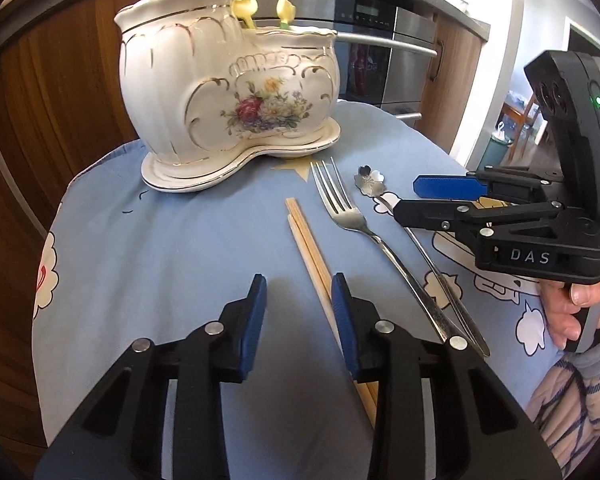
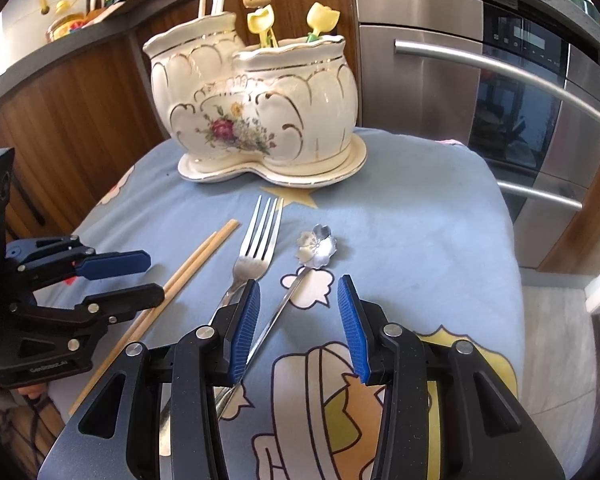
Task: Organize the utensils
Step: 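Grasp a chopstick with the left tool while the right tool grasps the flower-handled spoon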
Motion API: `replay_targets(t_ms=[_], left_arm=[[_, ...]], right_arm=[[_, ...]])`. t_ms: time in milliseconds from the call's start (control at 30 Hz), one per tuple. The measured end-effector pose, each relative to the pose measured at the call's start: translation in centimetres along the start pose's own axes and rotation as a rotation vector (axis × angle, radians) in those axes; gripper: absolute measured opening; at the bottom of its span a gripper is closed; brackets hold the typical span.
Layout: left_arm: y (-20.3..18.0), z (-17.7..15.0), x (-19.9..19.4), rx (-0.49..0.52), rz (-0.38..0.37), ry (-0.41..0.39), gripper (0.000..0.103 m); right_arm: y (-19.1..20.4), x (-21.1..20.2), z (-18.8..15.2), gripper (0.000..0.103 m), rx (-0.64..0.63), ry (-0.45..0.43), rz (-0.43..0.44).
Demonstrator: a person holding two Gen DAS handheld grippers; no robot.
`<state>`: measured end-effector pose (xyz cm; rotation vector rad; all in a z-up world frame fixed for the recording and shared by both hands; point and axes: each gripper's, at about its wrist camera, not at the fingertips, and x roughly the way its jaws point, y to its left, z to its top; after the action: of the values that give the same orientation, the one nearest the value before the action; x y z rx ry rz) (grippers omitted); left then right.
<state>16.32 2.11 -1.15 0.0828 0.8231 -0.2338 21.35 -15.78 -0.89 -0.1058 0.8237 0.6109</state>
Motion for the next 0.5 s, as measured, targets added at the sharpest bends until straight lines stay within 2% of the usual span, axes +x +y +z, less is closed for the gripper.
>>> replay_targets(t_ms=[333, 500], left_arm=[[-0.8, -0.3, 0.3, 0.025, -0.046, 0.020, 0.030], [-0.7, -0.4, 0.3, 0.013, -0.060, 0.019, 0.027]], right_arm=[[0.8, 0.8, -0.2, 0.041, -0.036, 0.052, 0.003], [1.3, 0.9, -0.4, 0.018, -0.066, 0.054, -0.006]])
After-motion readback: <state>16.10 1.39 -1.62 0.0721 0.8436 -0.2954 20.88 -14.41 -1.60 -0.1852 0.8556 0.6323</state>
